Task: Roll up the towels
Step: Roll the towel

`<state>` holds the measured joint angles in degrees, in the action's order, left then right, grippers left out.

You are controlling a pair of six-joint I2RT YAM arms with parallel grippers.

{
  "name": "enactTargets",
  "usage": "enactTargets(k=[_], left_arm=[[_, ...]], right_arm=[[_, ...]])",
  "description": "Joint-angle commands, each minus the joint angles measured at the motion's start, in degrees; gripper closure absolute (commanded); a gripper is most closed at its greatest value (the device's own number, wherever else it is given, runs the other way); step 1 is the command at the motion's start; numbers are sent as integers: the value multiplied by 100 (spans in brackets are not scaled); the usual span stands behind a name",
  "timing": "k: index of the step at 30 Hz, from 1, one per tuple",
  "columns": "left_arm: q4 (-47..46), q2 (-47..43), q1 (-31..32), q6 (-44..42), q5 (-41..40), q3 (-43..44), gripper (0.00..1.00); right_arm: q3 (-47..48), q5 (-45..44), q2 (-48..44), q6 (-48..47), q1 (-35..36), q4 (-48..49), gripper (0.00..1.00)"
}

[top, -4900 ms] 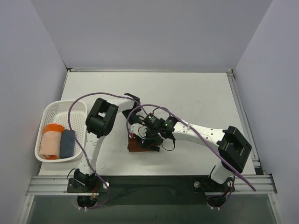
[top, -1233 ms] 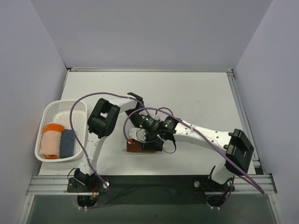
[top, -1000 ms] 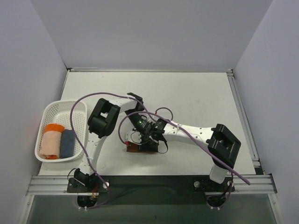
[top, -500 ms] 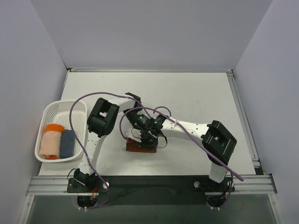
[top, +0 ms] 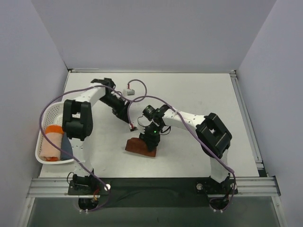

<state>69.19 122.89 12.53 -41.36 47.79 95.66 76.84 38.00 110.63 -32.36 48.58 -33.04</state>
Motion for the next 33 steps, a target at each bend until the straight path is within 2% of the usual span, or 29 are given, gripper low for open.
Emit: enactTargets(k=[1, 4, 6, 8, 9, 11, 12, 13, 15, 16, 18, 20, 23, 29, 33], left_arm=[[-915, -1019, -742, 347, -16, -73, 34], [-1214, -1528, -1218, 550, -76, -126, 34], [-1677, -1994, -1227, 612, -444, -529, 34], [-2074, -2960, -1218, 525, -621, -1316, 30], [-2398, -3616, -1070, 385, -752, -1635, 29], [-2568, -4200, -824, 113, -911, -2189, 26], [-2612, -4464, -631, -246, -1103, -2749, 23], [-2664, -4928, -238, -406, -1210, -3015, 22], [-2910, -5317, 204, -783, -1403, -3813, 18], [-3068, -5589, 667, -838, -1482, -4070, 16], [-3542, -5741, 1152, -1021, -1789, -4605, 15], [-3841, -5724, 1871, -1259, -2027, -4792, 14], [-4210, -5496, 2444, -1444, -2283, -5013, 12], [-5413, -5021, 3070, -1647, -2783, -5417, 11], [-5662, -4714, 3509, -1787, -2863, -5549, 14]], right_arm=[[-47, 673, 696, 37, -120, -844, 100], [225, 1130, 1074, -51, -348, -1160, 100], [655, 1602, 1521, -191, -585, -1581, 100], [1164, 1877, 2029, -323, -744, -2118, 100], [1349, 2061, 2181, -428, -884, -2267, 100], [1753, 2202, 2558, -455, -1016, -2574, 100], [1895, 2264, 2673, -464, -1052, -2698, 100], [2027, 2308, 2779, -551, -1096, -2812, 100], [2308, 2344, 3025, -605, -1149, -3033, 100], [2388, 2344, 3087, -596, -1157, -3085, 100], [2546, 2291, 3236, -570, -1158, -3121, 100], [2634, 2230, 3351, -544, -1158, -3174, 100], [2749, 2186, 3430, -482, -1175, -3191, 100], [2854, 2168, 3518, -376, -1228, -3200, 100], [2863, 2168, 3501, -350, -1254, -3191, 100]])
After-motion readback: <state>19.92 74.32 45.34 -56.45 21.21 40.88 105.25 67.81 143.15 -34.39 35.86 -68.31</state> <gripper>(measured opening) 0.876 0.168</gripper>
